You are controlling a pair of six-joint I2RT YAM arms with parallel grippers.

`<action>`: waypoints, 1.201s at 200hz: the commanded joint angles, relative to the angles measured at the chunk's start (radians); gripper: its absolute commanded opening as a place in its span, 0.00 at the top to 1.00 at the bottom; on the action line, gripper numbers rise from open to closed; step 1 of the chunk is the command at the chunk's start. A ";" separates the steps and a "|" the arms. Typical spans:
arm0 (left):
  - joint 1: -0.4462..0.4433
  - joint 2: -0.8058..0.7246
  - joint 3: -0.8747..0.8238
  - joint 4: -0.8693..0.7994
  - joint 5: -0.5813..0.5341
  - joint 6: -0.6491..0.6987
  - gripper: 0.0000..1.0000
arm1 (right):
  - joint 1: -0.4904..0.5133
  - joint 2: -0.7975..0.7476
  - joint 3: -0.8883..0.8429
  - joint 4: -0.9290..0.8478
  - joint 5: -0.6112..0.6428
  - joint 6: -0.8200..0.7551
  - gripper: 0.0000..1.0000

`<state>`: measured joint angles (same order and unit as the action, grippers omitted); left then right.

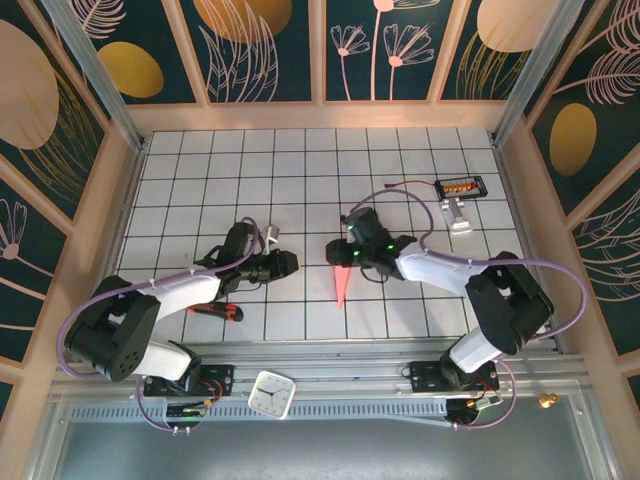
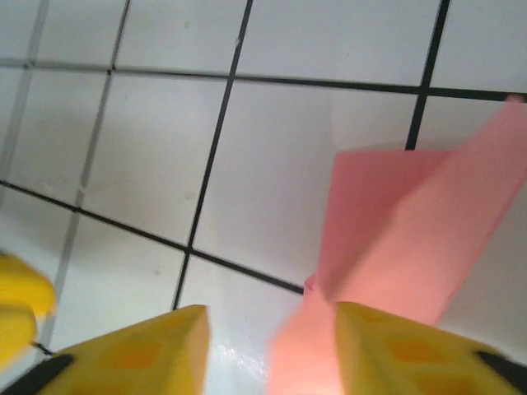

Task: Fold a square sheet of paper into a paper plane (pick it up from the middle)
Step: Fold the wing for the fifth time at the center of the table, then move a paper plane to the center of the table.

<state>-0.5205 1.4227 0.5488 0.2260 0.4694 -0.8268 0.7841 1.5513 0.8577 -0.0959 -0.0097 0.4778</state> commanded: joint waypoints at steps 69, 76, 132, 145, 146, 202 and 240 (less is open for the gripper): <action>0.010 0.027 -0.018 0.107 -0.035 -0.027 0.65 | 0.231 0.225 0.229 -0.456 0.678 0.254 0.40; 0.010 0.032 -0.017 0.112 -0.028 -0.029 0.65 | 0.228 0.221 0.223 -0.453 0.678 0.255 0.40; 0.010 0.059 -0.011 0.124 -0.008 -0.038 0.65 | 0.160 0.154 0.145 -0.299 0.556 0.221 0.68; 0.010 0.058 -0.010 0.124 -0.014 -0.038 0.65 | 0.135 0.131 0.135 -0.255 0.515 0.219 0.77; 0.010 0.058 -0.010 0.124 -0.015 -0.038 0.65 | 0.133 0.130 0.134 -0.251 0.512 0.219 0.78; 0.048 0.048 -0.022 0.156 -0.100 -0.050 0.65 | 0.095 0.034 0.139 0.006 0.231 0.237 1.00; 0.098 -0.029 -0.061 0.217 -0.162 -0.130 0.63 | 0.022 -0.044 0.015 0.255 0.005 0.356 1.00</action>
<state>-0.4416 1.4570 0.5125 0.3725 0.3710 -0.8982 0.8612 1.5684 0.9646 -0.0479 0.1730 0.7406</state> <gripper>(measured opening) 0.359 0.059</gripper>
